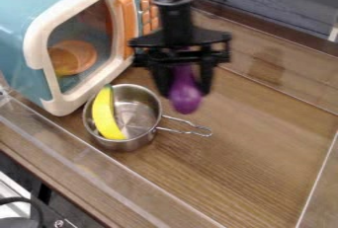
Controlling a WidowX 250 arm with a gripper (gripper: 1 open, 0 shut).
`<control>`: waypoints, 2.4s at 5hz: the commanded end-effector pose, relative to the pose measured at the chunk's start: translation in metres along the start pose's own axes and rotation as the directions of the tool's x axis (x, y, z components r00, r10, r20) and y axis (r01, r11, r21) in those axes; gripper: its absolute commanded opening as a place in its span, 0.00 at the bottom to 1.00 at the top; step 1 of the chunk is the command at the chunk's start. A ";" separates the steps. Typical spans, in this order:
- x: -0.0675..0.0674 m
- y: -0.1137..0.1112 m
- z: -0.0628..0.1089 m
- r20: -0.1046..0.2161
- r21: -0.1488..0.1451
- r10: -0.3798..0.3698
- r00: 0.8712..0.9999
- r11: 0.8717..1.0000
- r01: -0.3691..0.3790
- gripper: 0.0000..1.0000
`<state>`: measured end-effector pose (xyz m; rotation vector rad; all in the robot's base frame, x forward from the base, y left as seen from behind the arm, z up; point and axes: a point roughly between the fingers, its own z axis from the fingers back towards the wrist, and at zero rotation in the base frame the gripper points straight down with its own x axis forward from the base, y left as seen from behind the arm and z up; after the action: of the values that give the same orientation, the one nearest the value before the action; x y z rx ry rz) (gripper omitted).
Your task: Remove the eggplant from inside the silver pot and put it on the table
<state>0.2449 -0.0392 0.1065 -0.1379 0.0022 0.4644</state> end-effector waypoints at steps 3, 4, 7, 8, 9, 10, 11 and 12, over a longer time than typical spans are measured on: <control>0.008 -0.017 0.001 0.026 -0.009 -0.160 0.987 0.987 0.160 0.00; 0.005 -0.011 -0.004 0.022 -0.002 -0.178 0.984 0.984 0.178 0.00; 0.015 -0.004 -0.003 0.016 0.007 -0.128 0.992 0.992 0.128 0.00; 0.023 -0.004 -0.004 0.002 0.007 -0.171 0.985 0.985 0.171 0.00; 0.032 0.000 -0.004 -0.009 0.005 -0.213 0.977 0.977 0.213 0.00; 0.039 0.003 -0.005 -0.017 0.002 -0.267 0.964 0.964 0.267 0.00; 0.043 0.007 -0.005 -0.022 0.000 -0.317 0.948 0.948 0.317 0.00; 0.030 0.007 -0.015 -0.026 -0.003 -0.373 0.927 0.928 0.373 1.00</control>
<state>0.2657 -0.0212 0.0778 -0.1374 0.0529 0.0928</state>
